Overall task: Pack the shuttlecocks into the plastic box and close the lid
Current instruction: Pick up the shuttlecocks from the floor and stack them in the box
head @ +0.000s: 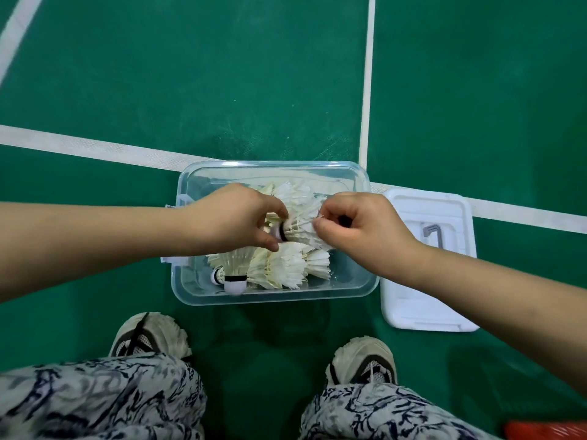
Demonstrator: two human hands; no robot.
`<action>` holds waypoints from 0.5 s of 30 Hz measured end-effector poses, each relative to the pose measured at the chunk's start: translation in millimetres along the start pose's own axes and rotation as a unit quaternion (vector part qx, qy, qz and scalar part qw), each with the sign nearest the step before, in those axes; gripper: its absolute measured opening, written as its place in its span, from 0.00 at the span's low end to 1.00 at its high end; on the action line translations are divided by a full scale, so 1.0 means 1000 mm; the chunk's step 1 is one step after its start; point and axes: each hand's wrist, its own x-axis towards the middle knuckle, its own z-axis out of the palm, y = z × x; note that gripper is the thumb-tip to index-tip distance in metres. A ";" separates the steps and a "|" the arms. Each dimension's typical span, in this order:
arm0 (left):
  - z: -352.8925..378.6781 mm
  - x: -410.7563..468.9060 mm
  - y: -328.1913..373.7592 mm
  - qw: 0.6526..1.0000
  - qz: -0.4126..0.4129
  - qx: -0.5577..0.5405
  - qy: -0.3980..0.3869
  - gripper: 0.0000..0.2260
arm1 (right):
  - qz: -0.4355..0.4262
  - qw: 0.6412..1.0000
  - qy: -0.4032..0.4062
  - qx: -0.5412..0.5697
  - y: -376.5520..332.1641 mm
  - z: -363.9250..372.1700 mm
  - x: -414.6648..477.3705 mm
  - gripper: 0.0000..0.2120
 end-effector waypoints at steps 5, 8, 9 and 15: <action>-0.002 0.000 -0.006 1.000 -0.004 -0.006 0.028 0.24 | 0.046 0.998 -0.003 0.052 0.016 -0.005 -0.006 0.11; -0.002 -0.001 -0.008 0.999 -0.005 -0.009 0.040 0.22 | 0.065 0.996 -0.062 0.001 0.024 -0.001 -0.008 0.14; -0.002 -0.001 -0.008 0.999 -0.002 -0.010 0.043 0.22 | 0.067 0.994 -0.087 -0.019 0.024 0.002 -0.008 0.14; -0.003 -0.001 -0.005 0.999 -0.005 -0.009 0.051 0.20 | 0.082 0.973 -0.211 -0.035 0.024 0.025 -0.006 0.11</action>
